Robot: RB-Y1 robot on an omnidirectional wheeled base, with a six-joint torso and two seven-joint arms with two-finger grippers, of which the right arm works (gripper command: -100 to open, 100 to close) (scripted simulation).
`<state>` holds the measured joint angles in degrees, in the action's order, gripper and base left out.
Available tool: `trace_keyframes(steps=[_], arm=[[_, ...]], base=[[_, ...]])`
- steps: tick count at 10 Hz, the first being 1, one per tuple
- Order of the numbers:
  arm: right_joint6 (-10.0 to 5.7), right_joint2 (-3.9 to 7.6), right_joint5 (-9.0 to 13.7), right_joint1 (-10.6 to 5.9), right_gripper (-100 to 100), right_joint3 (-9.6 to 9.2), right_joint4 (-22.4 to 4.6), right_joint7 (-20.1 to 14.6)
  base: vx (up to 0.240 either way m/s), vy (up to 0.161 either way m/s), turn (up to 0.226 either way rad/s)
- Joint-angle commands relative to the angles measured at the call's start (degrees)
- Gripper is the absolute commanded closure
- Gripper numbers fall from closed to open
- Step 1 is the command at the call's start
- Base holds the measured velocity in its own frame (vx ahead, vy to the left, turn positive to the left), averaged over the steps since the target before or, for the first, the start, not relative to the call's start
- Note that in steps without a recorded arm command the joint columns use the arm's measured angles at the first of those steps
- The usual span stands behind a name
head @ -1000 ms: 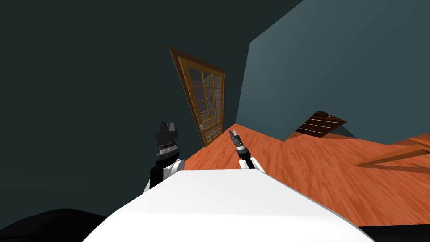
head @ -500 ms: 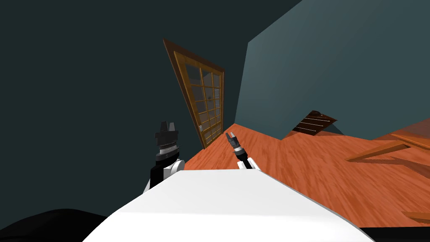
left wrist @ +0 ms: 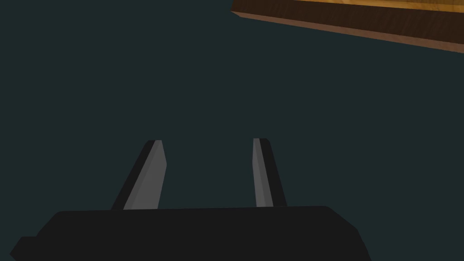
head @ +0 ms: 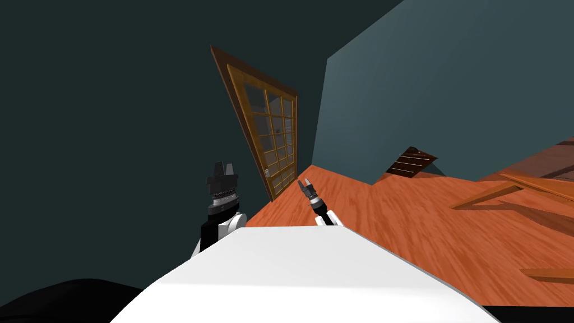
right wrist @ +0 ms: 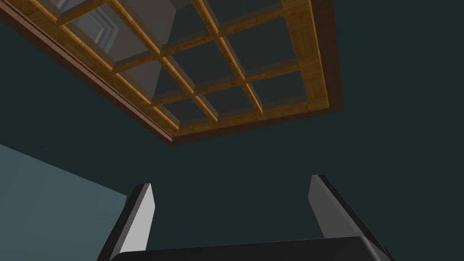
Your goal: Pull the door open
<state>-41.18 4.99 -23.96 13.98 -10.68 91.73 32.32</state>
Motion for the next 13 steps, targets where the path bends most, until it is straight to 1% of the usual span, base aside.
trace_keyframes(steps=[1,4,5,6,7,13], arm=[[-1.00,-0.22,-1.1,-0.61,-100,-0.72,-2.6,1.6],[-2.05,-0.21,-2.5,-1.69,-100,-1.57,-5.8,3.4],[-2.75,-0.20,-3.5,-2.41,-100,-2.14,-8.0,4.5],[-3.10,-0.20,-3.9,-2.77,-100,-2.42,-9.0,5.1],[-3.10,-0.20,-3.9,-2.77,-100,-2.42,-9.0,5.1],[-5.14,-0.31,-6.7,-4.88,-100,-4.08,-15.4,8.5]], base=[[0.092,0.089,-0.092],[0.065,0.065,-0.066],[0.074,0.086,-0.116],[0.070,0.099,-0.091],[0.056,0.063,-0.028],[0.058,0.056,-0.063]])
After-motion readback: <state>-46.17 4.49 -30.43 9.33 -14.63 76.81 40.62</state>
